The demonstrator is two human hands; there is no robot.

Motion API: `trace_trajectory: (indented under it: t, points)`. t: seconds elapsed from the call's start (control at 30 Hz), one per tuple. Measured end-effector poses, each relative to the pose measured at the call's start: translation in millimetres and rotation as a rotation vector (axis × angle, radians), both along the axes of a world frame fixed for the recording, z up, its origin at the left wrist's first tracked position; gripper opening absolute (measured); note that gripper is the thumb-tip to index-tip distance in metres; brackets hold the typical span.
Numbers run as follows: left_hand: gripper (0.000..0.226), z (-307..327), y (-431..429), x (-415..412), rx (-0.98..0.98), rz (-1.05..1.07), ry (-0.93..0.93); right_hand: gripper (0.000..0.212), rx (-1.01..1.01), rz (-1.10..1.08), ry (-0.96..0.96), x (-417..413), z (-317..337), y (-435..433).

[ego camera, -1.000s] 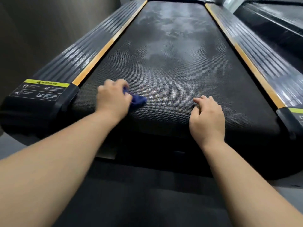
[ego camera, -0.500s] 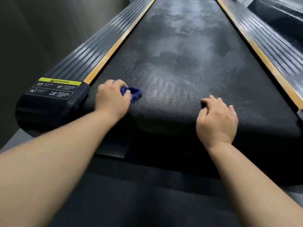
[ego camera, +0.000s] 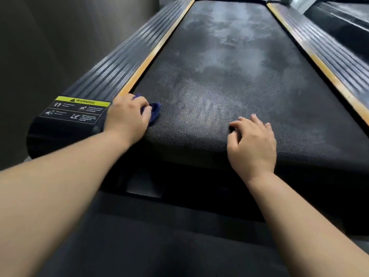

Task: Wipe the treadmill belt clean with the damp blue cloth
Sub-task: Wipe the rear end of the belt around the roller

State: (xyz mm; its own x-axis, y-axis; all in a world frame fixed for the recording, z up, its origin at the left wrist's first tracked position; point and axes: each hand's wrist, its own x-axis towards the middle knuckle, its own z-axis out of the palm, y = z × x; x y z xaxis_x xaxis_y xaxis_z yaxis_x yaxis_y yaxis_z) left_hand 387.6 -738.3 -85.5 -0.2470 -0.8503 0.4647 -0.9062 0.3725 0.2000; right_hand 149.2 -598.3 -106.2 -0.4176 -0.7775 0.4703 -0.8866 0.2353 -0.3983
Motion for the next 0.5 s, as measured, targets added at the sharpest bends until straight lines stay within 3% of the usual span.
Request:
trace_trajectory:
  t: [0.07, 0.17, 0.27, 0.33, 0.4, 0.5]
  points:
    - [0.038, -4, 24, -12, -0.043, -0.016, 0.030, 0.036, -0.010, 0.000, 0.012, -1, -4, 0]
    - [0.039, -6, 42, -8, -0.019, -0.280, 0.041, 0.035, -0.014, -0.002, 0.032, 2, -2, -1]
    - [0.041, 6, 14, 19, -0.042, -0.445, -0.155, 0.038, -0.002, -0.002, -0.010, 7, 5, -5]
    - [0.033, 15, -19, 24, 0.015, -0.284, -0.246, 0.040, 0.004, 0.032, -0.024, 18, 9, -10]
    - [0.025, 16, -35, 13, 0.125, -0.144, -0.205, 0.039, 0.013, 0.068, -0.012, 29, 9, -16]
    - [0.023, 7, -11, 1, 0.091, -0.171, -0.126, 0.036, 0.039, 0.022, 0.007, 38, 6, -24]
